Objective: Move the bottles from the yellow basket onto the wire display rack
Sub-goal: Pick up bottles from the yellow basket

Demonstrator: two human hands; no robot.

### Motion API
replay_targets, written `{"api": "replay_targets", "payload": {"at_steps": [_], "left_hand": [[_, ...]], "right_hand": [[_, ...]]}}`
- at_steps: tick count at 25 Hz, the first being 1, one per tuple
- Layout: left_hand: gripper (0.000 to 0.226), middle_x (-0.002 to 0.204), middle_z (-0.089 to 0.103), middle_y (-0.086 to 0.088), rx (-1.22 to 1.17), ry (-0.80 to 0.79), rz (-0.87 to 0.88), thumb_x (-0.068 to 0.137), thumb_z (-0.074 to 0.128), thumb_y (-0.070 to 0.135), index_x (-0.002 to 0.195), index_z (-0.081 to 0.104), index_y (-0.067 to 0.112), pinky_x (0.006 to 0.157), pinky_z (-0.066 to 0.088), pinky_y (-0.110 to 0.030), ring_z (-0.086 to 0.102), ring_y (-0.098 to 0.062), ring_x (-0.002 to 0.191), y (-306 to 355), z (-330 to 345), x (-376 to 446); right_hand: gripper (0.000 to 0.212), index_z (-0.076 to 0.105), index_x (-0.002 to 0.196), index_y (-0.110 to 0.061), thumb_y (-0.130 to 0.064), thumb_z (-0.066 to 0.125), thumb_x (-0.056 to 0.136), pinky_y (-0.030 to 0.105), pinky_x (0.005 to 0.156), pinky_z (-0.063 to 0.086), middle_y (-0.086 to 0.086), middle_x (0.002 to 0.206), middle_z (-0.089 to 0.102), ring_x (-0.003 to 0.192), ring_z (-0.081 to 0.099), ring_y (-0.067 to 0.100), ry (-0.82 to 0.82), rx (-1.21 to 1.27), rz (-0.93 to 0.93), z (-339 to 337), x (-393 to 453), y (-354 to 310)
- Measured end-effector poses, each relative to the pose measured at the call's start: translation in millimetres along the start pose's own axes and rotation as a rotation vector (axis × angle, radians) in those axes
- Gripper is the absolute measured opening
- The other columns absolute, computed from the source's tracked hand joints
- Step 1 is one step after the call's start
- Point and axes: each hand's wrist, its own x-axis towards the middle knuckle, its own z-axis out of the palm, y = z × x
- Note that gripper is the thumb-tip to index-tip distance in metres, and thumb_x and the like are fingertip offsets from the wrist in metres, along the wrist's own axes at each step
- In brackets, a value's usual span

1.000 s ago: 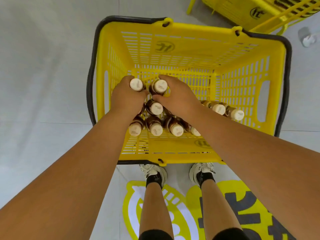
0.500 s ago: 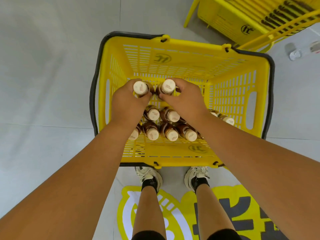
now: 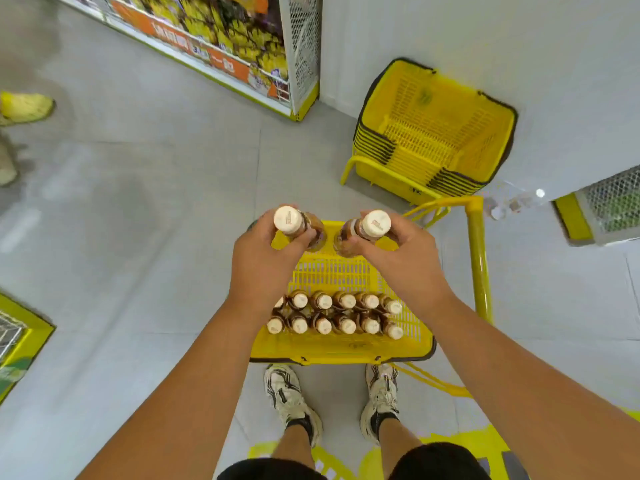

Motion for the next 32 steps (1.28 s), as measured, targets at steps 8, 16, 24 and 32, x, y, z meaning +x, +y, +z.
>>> {"api": "replay_targets", "payload": {"at_steps": [8, 16, 24, 32], "left_hand": [[0.025, 0.097, 0.077, 0.014, -0.153, -0.150, 0.105, 0.082, 0.081, 0.020, 0.099, 0.073, 0.036, 0.096, 0.055, -0.038, 0.070, -0.006, 0.095, 177, -86, -30], [0.036, 0.106, 0.076, 0.010, -0.229, -0.080, 0.370, 0.088, 0.077, 0.012, 0.122, 0.068, 0.019, 0.080, 0.050, -0.009, 0.069, 0.000, 0.099, 321, -169, -66], [0.033, 0.102, 0.079, 0.008, -0.233, -0.019, 0.437, 0.086, 0.079, 0.013, 0.117, 0.073, 0.021, 0.084, 0.054, -0.021, 0.071, -0.005, 0.096, 387, -205, -102], [0.035, 0.107, 0.078, 0.002, -0.270, 0.310, 0.352, 0.087, 0.078, 0.010, 0.120, 0.072, 0.016, 0.080, 0.054, -0.015, 0.070, 0.001, 0.092, 373, -210, -187]], "right_hand": [[0.019, 0.079, 0.096, -0.026, -0.019, 0.086, 0.080, 0.033, 0.089, 0.058, -0.014, 0.091, 0.078, 0.092, 0.070, 0.002, 0.049, 0.033, -0.132, -85, -39, -179], [0.023, 0.076, 0.100, -0.018, -0.007, 0.083, 0.081, 0.018, 0.078, 0.056, -0.002, 0.093, 0.079, 0.083, 0.070, 0.002, 0.074, 0.079, -0.360, -144, -83, -335], [0.029, 0.077, 0.104, -0.028, -0.013, 0.085, 0.081, 0.006, 0.070, 0.052, -0.016, 0.092, 0.077, 0.079, 0.068, -0.009, 0.011, 0.076, -0.490, -179, -102, -409], [0.029, 0.078, 0.102, -0.029, -0.015, 0.088, 0.078, 0.027, 0.084, 0.059, 0.000, 0.099, 0.080, 0.088, 0.074, 0.008, -0.333, 0.059, -0.620, -170, -116, -442]]}}
